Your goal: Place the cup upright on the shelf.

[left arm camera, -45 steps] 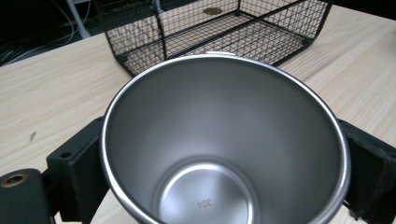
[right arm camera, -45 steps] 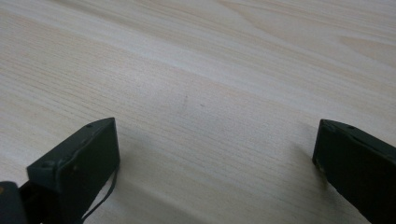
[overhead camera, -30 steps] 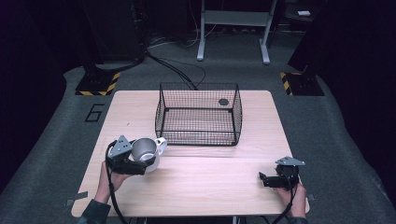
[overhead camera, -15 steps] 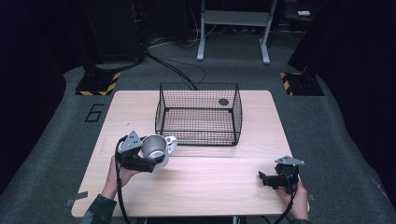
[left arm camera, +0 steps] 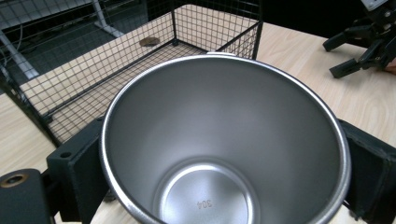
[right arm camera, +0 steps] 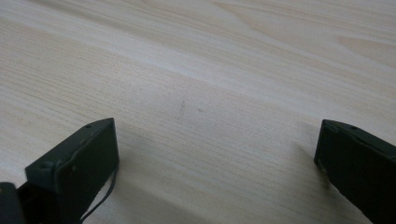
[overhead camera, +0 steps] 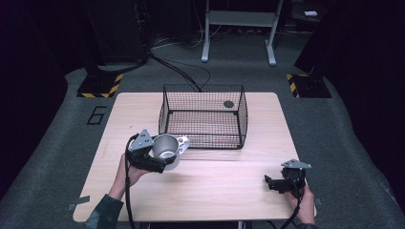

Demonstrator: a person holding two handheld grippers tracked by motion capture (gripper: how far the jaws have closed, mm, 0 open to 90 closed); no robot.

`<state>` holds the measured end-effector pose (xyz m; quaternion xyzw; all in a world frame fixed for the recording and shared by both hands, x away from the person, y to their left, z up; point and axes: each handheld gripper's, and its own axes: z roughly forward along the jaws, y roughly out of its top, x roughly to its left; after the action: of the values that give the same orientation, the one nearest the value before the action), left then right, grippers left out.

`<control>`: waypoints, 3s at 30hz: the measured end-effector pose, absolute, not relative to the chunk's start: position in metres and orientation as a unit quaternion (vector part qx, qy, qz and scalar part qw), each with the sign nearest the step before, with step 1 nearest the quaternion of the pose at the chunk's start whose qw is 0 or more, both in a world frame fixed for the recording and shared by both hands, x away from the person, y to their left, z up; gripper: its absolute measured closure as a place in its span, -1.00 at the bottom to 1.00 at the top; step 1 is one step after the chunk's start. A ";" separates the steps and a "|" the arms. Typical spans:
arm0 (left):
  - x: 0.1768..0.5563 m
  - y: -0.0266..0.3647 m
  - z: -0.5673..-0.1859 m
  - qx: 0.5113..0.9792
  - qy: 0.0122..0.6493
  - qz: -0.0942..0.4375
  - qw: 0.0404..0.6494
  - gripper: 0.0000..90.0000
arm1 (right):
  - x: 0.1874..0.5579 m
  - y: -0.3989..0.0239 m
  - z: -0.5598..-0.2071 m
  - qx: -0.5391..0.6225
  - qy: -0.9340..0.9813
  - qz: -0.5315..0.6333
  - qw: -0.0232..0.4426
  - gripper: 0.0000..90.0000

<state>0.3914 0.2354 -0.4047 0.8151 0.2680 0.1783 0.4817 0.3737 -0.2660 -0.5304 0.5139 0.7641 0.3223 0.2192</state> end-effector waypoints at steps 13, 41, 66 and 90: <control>0.400 0.222 -0.391 0.815 0.252 0.174 0.491 -0.85 | 0.374 -0.266 -0.530 0.514 0.765 0.322 0.218 -1.00; 0.432 0.205 -0.358 0.807 0.247 0.178 0.506 -0.85 | 0.374 -0.266 -0.531 0.514 0.764 0.323 0.220 -1.00; 0.470 0.182 -0.342 0.810 0.245 0.186 0.499 -0.85 | 0.374 -0.266 -0.531 0.515 0.762 0.325 0.220 -1.00; 0.514 0.158 -0.348 0.820 0.253 0.184 0.480 -0.85 | 0.372 -0.262 -0.530 0.528 0.754 0.320 0.226 -1.00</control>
<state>0.5136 0.1576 -0.3479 0.8196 0.2527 0.1837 0.4802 0.3723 -0.2623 -0.5302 0.5276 0.7537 0.3204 0.2255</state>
